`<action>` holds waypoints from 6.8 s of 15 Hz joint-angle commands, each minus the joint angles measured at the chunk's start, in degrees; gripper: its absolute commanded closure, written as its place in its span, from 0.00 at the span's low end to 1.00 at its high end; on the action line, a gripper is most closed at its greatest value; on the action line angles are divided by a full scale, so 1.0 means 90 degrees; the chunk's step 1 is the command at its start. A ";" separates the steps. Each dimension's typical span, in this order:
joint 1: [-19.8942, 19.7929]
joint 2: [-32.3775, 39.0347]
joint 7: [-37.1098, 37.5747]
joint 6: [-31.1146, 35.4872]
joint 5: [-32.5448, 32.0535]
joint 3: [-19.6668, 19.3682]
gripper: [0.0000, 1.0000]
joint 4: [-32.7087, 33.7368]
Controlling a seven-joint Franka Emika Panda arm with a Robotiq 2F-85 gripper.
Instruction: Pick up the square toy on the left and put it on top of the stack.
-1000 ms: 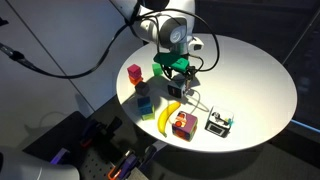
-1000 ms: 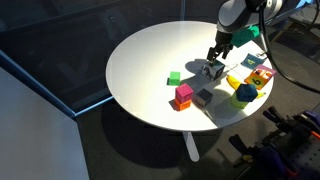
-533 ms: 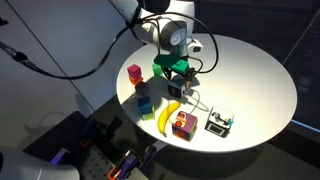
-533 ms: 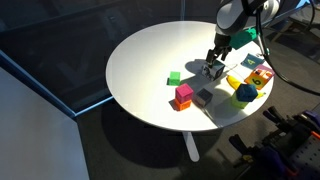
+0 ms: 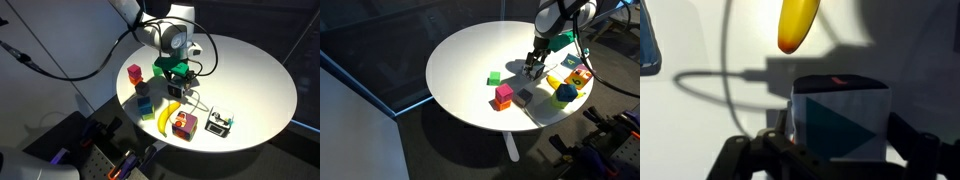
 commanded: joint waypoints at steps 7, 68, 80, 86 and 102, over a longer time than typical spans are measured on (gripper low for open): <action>0.0105 -0.0178 0.0101 -0.0187 -0.0153 -0.0113 0.77 0.0141; 0.1266 -0.3314 -0.1048 -0.0949 0.0673 0.0718 0.83 -0.1967; 0.1348 -0.3178 -0.1023 -0.0873 0.0620 0.0789 0.96 -0.1785; 0.1443 -0.3052 -0.0928 -0.0952 0.0448 0.0893 0.96 -0.1679; 0.1619 -0.2510 -0.0451 -0.1027 0.0156 0.1016 0.95 -0.1337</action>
